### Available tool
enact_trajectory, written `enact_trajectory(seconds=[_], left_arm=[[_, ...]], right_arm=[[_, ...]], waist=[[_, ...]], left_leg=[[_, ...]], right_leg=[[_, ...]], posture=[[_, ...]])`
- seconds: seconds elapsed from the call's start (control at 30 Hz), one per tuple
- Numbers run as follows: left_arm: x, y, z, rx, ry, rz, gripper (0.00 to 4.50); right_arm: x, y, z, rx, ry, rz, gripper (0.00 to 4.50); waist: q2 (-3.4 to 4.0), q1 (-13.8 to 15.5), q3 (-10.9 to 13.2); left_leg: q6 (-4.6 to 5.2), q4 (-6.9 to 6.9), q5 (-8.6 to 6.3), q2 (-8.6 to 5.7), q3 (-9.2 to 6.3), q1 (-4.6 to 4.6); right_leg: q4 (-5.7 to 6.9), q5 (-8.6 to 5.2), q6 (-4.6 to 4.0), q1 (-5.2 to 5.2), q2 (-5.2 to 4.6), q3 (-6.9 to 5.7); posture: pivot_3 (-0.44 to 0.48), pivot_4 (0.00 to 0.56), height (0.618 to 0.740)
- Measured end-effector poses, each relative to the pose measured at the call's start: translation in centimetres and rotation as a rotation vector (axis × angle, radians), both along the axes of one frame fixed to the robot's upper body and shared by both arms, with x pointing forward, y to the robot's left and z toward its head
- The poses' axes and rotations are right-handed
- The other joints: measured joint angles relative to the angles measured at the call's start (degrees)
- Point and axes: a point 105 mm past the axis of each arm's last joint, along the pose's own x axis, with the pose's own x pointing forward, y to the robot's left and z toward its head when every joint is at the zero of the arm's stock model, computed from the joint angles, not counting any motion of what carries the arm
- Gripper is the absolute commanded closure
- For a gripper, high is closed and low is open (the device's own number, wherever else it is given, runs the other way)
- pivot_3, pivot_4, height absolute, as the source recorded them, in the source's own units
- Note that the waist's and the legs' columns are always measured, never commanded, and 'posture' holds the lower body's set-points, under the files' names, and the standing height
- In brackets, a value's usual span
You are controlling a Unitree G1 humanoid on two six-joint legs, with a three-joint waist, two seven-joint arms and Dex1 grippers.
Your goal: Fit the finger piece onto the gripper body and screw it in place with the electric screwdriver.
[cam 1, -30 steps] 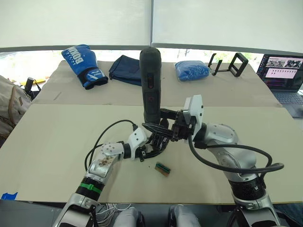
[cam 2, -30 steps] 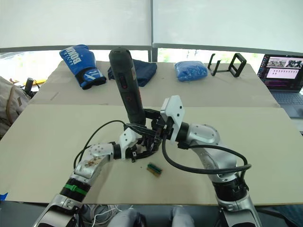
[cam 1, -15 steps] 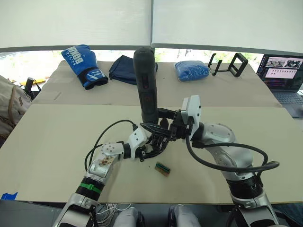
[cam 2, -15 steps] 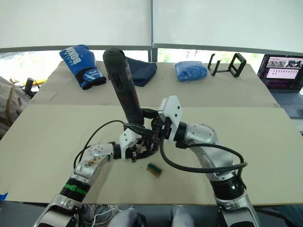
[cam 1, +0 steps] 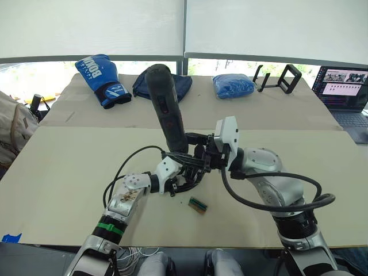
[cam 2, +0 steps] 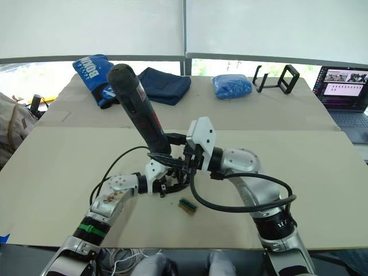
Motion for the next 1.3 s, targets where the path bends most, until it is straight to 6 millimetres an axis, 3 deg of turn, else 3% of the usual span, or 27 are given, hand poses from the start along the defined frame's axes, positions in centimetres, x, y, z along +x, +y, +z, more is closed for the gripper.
enact_trajectory(seconds=[0.77, 1.3], left_arm=[[-0.03, -0.01, -0.02, -0.002, 0.001, 0.001, 2.22], [-0.04, -0.05, 0.00, -0.004, 0.001, 0.001, 2.22]], right_arm=[[-0.31, 0.29, 0.29, -0.040, -0.019, 0.025, 2.56], [-0.21, -0.64, 0.68, -0.038, -0.004, 0.020, 2.56]], waist=[[0.00, 0.0, 0.0], [0.00, 0.1, 0.0]], left_leg=[[0.00, 0.00, 0.00, 0.00, 0.00, -0.01], [0.00, 0.00, 0.00, 0.00, -0.02, -0.05]], right_leg=[[-0.01, 0.00, 0.00, -0.01, -0.01, -0.01], [-0.01, 0.00, 0.00, -0.03, -0.01, -0.02]], posture=[[0.000, 0.150, 0.740], [0.000, 0.150, 0.740]])
